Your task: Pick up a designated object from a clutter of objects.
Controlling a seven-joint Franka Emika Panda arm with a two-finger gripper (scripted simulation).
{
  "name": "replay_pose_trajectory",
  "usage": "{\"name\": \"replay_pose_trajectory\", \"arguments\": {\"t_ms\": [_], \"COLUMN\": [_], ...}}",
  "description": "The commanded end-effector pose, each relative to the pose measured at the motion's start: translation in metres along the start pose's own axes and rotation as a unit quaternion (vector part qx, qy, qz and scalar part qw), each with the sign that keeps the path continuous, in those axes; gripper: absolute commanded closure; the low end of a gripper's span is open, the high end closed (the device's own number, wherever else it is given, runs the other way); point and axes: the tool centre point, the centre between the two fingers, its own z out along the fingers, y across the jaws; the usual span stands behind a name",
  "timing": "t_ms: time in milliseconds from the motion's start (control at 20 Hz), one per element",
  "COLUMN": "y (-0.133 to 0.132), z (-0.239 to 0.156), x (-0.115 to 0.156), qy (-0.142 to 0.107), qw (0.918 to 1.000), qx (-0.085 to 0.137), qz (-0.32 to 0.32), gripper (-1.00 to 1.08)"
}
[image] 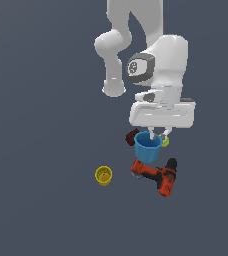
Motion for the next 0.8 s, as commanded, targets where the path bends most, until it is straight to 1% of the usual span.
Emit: {"name": "replay_pose_trajectory", "arguments": {"t_ms": [0,750], "y": [-0.003,-0.018], "z": [-0.012,-0.074], "x": [0.003,0.015], "qy": [0.001,0.004], "qw": [1.0000,1.0000], "qx": [0.000,-0.003], "qz": [0.001,0.000], "gripper": [1.08,1.08]}}
